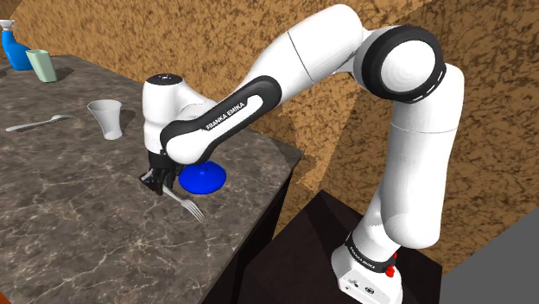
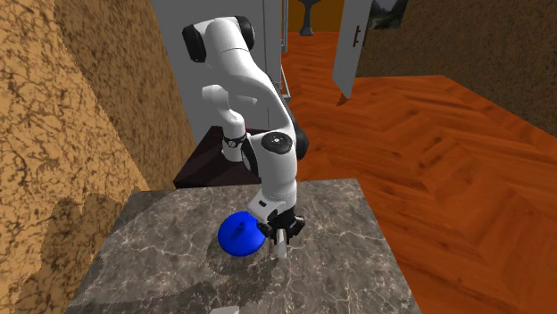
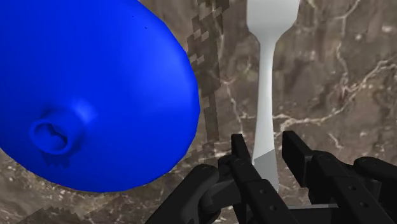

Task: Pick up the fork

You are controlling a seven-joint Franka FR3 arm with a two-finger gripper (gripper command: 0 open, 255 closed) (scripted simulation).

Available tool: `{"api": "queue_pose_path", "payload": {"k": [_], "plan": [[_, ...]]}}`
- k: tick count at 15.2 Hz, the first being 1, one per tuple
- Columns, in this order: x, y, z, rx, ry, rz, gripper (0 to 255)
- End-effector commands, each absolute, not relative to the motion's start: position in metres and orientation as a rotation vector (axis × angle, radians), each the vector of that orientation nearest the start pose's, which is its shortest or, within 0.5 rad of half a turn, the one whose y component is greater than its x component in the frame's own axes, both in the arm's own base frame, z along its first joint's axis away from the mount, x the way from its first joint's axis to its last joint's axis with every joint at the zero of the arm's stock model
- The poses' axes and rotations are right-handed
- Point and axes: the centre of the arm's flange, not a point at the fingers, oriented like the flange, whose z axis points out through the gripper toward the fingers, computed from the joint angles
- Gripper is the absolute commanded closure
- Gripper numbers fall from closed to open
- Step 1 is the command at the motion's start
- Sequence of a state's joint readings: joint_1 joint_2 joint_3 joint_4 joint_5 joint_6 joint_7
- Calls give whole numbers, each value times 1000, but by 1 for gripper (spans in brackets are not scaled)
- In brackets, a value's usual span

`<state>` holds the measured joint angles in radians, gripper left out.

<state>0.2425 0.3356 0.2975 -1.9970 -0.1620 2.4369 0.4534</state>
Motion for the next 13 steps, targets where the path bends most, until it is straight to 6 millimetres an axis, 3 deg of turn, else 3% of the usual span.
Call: {"api": "queue_pose_path", "payload": {"k": [1, 11, 13], "plan": [[532, 310, 320, -3080, -281, -180, 255], [532, 310, 373, -3080, -281, -180, 255], [532, 310, 374, -3080, -281, -180, 255]]}}
